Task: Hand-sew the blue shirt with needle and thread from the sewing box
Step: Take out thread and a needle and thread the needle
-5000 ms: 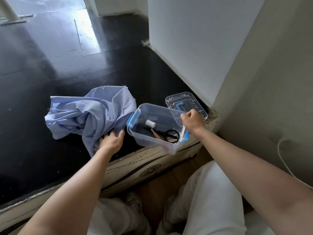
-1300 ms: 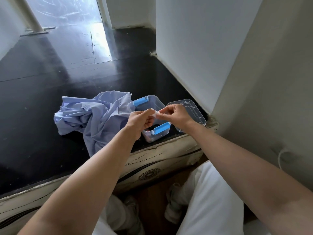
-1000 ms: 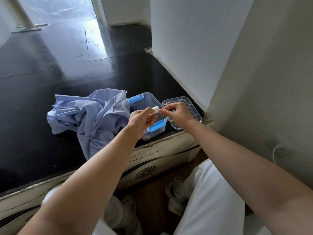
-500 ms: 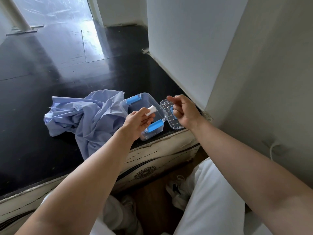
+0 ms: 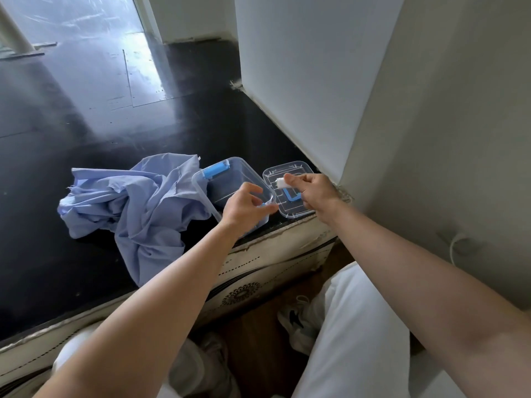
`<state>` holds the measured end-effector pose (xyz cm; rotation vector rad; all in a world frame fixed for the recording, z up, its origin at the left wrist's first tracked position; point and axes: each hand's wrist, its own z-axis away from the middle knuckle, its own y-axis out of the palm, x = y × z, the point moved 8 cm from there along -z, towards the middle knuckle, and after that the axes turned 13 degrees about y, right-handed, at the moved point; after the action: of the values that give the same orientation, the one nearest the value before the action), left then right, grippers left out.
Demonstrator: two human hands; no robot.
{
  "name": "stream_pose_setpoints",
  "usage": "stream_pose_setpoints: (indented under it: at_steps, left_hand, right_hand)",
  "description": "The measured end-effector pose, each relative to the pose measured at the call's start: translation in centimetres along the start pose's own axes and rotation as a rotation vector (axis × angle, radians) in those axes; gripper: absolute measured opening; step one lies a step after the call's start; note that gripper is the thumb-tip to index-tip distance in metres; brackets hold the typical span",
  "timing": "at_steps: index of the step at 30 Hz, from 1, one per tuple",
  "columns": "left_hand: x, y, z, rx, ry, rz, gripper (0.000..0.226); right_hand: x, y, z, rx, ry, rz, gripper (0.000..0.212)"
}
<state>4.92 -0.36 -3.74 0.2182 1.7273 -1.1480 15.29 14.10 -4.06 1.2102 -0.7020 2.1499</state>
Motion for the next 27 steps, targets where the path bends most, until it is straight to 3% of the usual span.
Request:
stream_pose_setpoints:
  at_steps: [2, 4, 13, 15, 17, 20, 24, 27]
  left_hand:
    - [-0.5, 0.7, -0.1, 0.049, 0.154, -0.483, 0.049]
    - [-0.8, 1.2, -0.2, 0.028, 0.245, -0.664, 0.043]
    - [1.8, -2.1, -2.6, -0.126, 0.206, -0.695, 0.038]
    - [1.3, -1.7, -2.7, -0.159, 0.295, -0.701, 0.040]
    - [0.3, 0.7, -2.6, -0.064, 0.492, -0.648, 0.037]
    - [-0.3, 6.1, -2.2, 0.228, 0.703, -0.681, 0.032]
    - [2.7, 9.9, -4.2, 0.430, 0.473, -0.725, 0.051]
    - [3.7, 10.8, -4.5, 0.512, 0.451, -0.795, 0.052]
  right_hand:
    - [-1.2, -1.4, -0.9, -0.079, 0.043, -0.020, 0.041]
    - [-2.7, -2.1, -1.7, -0.097, 0.091, -0.028, 0.037]
    - [-5.9, -0.9, -4.8, -0.065, 0.221, 0.020, 0.034]
    - [-6.1, -0.5, -5.2, -0.076, 0.233, 0.034, 0.033]
    - [-6.4, -0.3, -5.7, -0.089, 0.254, 0.041, 0.031]
    - [-7.0, -0.3, -6.1, -0.120, 0.275, 0.033, 0.030]
    - [-7.8, -0.8, -6.5, -0.141, 0.286, 0.040, 0.029]
    - [-8.4, -1.3, -6.6, -0.135, 0.303, 0.039, 0.030]
